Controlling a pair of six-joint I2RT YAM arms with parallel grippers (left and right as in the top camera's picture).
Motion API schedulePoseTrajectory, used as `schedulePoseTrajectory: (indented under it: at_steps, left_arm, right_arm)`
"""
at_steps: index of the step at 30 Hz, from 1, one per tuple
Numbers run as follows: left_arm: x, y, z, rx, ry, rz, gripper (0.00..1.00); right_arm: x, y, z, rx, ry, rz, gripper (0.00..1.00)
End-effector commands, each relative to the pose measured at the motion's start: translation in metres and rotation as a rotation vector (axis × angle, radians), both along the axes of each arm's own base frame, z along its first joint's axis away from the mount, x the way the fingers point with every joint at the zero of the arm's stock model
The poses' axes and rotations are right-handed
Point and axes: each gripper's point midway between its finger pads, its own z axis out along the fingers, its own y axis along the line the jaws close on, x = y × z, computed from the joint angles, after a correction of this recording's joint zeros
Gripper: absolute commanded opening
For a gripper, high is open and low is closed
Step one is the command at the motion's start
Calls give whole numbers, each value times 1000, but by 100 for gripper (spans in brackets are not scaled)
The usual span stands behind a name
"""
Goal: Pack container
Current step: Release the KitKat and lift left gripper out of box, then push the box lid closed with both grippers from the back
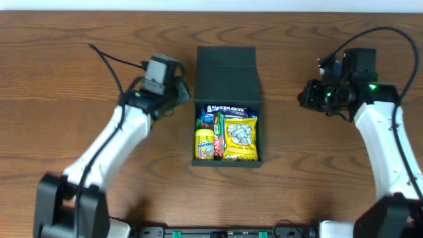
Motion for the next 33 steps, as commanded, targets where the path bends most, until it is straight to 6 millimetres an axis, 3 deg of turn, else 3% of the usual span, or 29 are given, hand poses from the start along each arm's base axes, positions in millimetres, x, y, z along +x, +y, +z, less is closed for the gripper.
schedulePoseTrajectory:
  at_steps: [1,5,9,17,24,33]
  left_arm:
    - [6,-7,-32,-168,104,-68,6]
    - [20,-9,-62,-295,156,-68,6]
    - [26,-10,-88,-307,203,-54,6]
    - [53,-31,-96,-373,226,-98,6]
    - [60,-37,-107,-386,255,-96,5]
    - [71,-57,-81,-446,173,-225,6]
  right_arm:
    - [-3,17,-30,119,81,33,1]
    - [10,32,-61,227,132,59,1]
    - [22,45,-86,333,159,69,1]
    - [37,63,-116,404,170,79,1]
    - [48,86,-122,442,140,107,1]
    - [58,106,-107,546,70,175,1]
